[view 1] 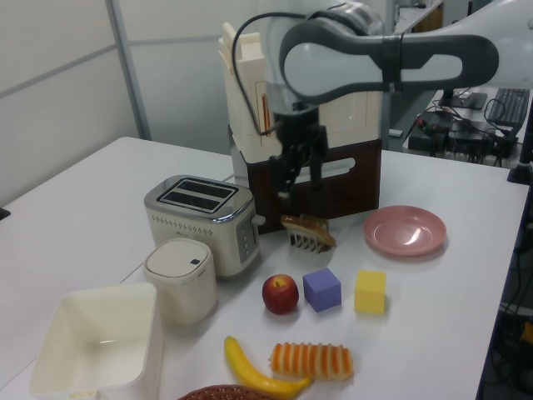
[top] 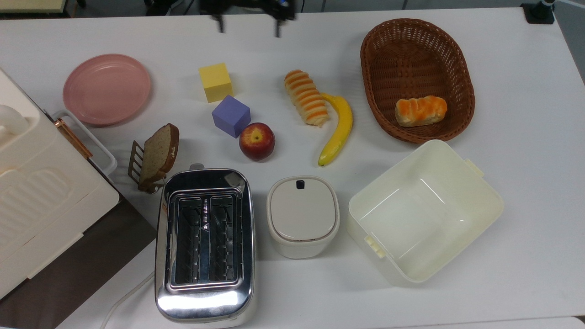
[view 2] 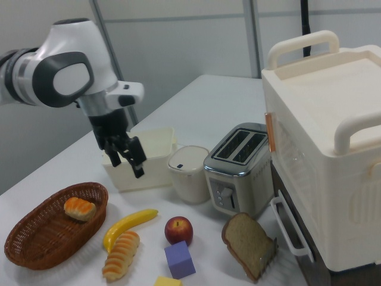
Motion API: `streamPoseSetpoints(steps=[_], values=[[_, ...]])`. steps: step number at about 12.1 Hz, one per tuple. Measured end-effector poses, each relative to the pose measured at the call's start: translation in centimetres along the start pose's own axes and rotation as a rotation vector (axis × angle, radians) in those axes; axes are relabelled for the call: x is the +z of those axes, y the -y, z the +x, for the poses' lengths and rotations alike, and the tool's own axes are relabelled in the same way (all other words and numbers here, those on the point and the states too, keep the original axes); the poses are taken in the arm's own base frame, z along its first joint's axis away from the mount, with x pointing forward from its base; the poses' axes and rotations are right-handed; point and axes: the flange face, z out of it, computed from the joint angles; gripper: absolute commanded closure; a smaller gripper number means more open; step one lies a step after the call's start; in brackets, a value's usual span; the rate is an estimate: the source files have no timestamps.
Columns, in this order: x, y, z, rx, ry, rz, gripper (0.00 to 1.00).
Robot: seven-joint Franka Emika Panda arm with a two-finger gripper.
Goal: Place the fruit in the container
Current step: 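Lower the gripper over the yellow banana beside the bread roll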
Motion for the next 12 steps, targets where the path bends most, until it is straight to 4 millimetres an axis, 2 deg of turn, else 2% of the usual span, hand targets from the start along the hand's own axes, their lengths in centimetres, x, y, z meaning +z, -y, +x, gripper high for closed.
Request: streamPoseSetpoints(steps=[3, 4, 5, 10, 12], values=[[1.3, 7.7, -0.2, 0.092, -0.028, 0.006, 0.0], [2.4, 9.7, 0.1, 0.137, -0.033, 0.032, 0.0], [3.6, 10.7, 0.6, 0.178, -0.039, 0.054, 0.0], [15.9, 14.7, 3.8, 0.311, -0.008, 0.045, 0.0], [20.5, 15.4, 4.5, 0.319, 0.036, 0.015, 0.0]])
